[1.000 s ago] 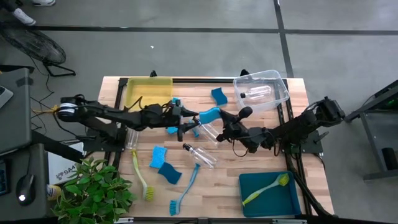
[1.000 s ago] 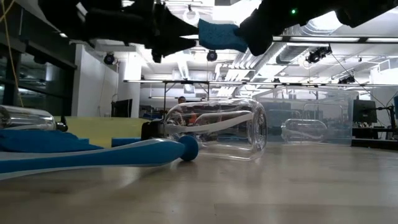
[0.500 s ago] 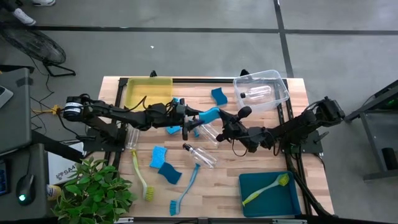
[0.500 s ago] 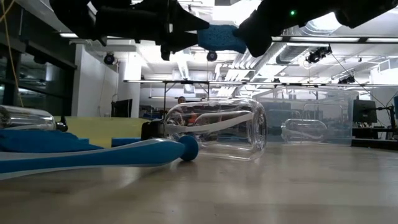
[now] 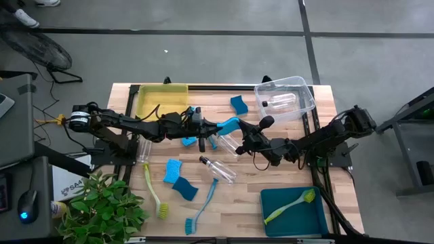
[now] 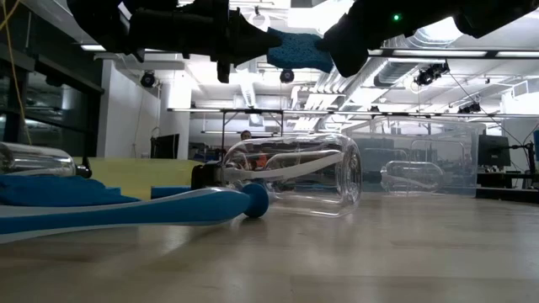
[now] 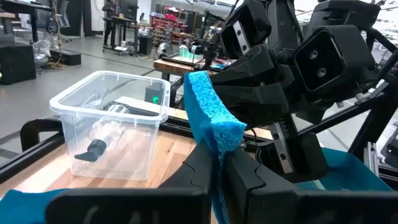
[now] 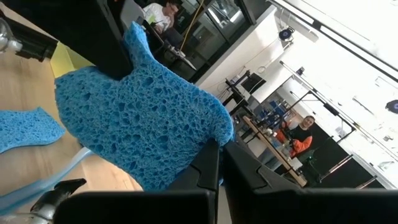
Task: Pick & Place Kitchen Sink Supplies
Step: Put the blue sponge into the yellow bin
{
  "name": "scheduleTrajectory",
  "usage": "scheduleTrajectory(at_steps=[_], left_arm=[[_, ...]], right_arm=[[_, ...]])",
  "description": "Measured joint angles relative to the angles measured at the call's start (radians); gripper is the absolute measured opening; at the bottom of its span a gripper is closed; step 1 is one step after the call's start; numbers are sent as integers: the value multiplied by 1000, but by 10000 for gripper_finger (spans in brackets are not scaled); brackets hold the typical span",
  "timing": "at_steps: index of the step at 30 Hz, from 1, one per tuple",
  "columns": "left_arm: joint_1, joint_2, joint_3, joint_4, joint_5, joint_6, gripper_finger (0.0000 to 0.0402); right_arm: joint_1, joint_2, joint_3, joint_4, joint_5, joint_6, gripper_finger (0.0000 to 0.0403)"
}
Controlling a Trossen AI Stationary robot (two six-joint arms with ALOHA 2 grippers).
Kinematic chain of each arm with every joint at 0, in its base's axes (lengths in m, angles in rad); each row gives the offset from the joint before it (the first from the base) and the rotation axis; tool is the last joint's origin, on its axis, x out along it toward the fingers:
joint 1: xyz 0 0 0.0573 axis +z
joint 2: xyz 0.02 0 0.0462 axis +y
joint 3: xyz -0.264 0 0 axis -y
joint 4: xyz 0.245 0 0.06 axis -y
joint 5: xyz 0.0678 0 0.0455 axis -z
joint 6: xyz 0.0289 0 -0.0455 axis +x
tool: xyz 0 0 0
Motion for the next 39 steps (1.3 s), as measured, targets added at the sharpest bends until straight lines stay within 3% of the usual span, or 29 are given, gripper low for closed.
scheduleTrajectory(at_steps=[6,13,19,27,32,39], left_arm=[[0,0,0,-4,-17,20,6],[0,0,0,-9,-76,38,4],[0,-3,0,-25,-187,72,2],[-22,-16,0,-136,-601,107,2],[-42,-16,0,-172,-856,106,1],[-33,-16,0,-335,-1107,-10,1]], right_arm=[[12,0,0,0,-7,17,39],[45,-25,0,10,83,70,149],[92,-96,0,15,181,129,233],[162,-128,0,0,389,89,249],[179,-128,0,-57,445,136,249],[185,-128,0,-113,463,208,250]])
